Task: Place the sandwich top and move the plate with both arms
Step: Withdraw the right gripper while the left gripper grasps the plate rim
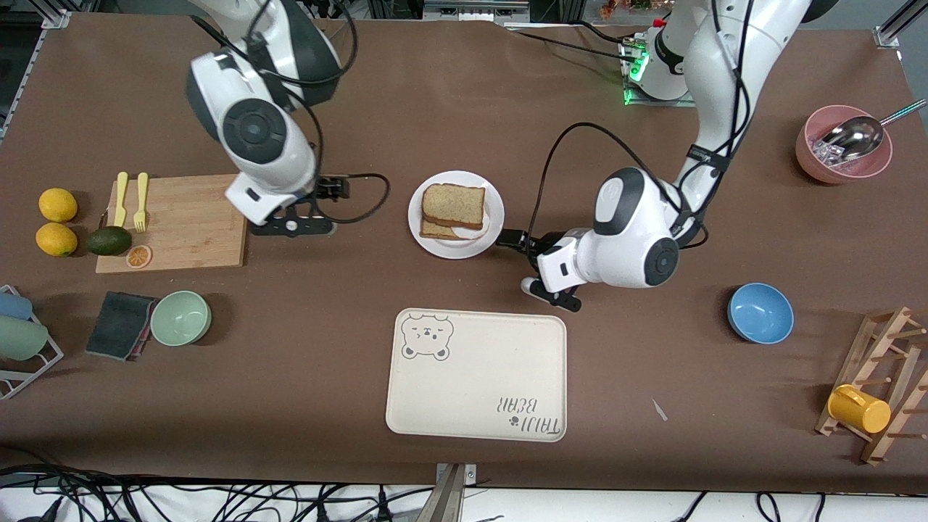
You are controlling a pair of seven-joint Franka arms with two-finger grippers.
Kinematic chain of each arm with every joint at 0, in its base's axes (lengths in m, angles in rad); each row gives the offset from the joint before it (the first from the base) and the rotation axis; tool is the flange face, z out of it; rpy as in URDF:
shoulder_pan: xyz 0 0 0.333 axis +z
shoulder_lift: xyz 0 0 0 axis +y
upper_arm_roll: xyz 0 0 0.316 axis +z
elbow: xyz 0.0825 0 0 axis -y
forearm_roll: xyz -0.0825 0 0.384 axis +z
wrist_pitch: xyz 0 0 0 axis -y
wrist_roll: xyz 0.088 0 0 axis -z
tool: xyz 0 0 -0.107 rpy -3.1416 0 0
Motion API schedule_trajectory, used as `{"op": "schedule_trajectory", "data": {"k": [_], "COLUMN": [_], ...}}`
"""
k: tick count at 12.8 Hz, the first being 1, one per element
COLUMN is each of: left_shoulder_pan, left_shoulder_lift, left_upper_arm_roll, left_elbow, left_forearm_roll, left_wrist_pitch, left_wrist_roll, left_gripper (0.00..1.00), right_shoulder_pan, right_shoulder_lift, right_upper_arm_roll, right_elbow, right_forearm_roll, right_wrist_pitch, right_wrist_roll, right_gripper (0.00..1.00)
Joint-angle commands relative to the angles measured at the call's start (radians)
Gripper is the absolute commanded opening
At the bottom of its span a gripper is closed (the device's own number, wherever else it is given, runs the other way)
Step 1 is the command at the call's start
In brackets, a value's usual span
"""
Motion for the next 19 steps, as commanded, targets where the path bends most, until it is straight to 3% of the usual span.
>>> {"op": "schedule_trajectory", "data": {"k": [1, 3, 5, 6, 8, 10, 13, 18, 19], "left_shoulder_pan": [-0.001, 0.006, 0.011, 0.011, 0.014, 0.014, 0.008, -0.009, -0.010], "left_shoulder_lift": [0.042, 0.096, 0.103, 0.109, 0.118, 0.136, 0.152, 0.158, 0.162], "left_upper_arm_roll": [0.001, 0.001, 0.005, 0.007, 0.005, 0.005, 0.005, 0.005, 0.005], "left_elbow": [0.002, 0.000, -0.027, -0.036, -0.047, -0.050, -0.058, -0.082, -0.081], "left_forearm_roll": [-0.036, -0.101, -0.206, -0.212, -0.217, -0.218, -0.218, -0.290, -0.291], "left_wrist_pitch": [0.009, 0.006, 0.007, 0.009, 0.009, 0.009, 0.012, 0.047, 0.047], "left_wrist_roll": [0.087, 0.205, 0.325, 0.345, 0.390, 0.410, 0.442, 0.528, 0.532], "left_gripper": [1.00, 1.00, 1.00, 0.95, 0.74, 0.56, 0.45, 0.39, 0.30], "right_shoulder_pan": [-0.077, -0.143, -0.165, -0.166, -0.184, -0.192, -0.201, -0.201, -0.198], "right_shoulder_lift": [-0.146, -0.200, -0.237, -0.240, -0.266, -0.271, -0.272, -0.262, -0.257], "right_upper_arm_roll": [0.007, 0.005, -0.063, -0.097, -0.163, -0.179, -0.232, -0.233, -0.231], "right_elbow": [-0.116, -0.119, -0.115, -0.106, -0.103, -0.061, 0.000, 0.065, 0.065], "right_forearm_roll": [0.022, 0.022, 0.021, 0.021, 0.022, 0.019, 0.039, 0.045, 0.046], "right_wrist_pitch": [0.021, -0.022, -0.062, -0.088, -0.092, -0.112, -0.146, -0.171, -0.166], "right_wrist_roll": [-0.065, -0.146, -0.270, -0.330, -0.383, -0.448, -0.470, -0.464, -0.454], "right_gripper": [1.00, 1.00, 1.00, 1.00, 1.00, 1.00, 1.00, 1.00, 1.00]}}
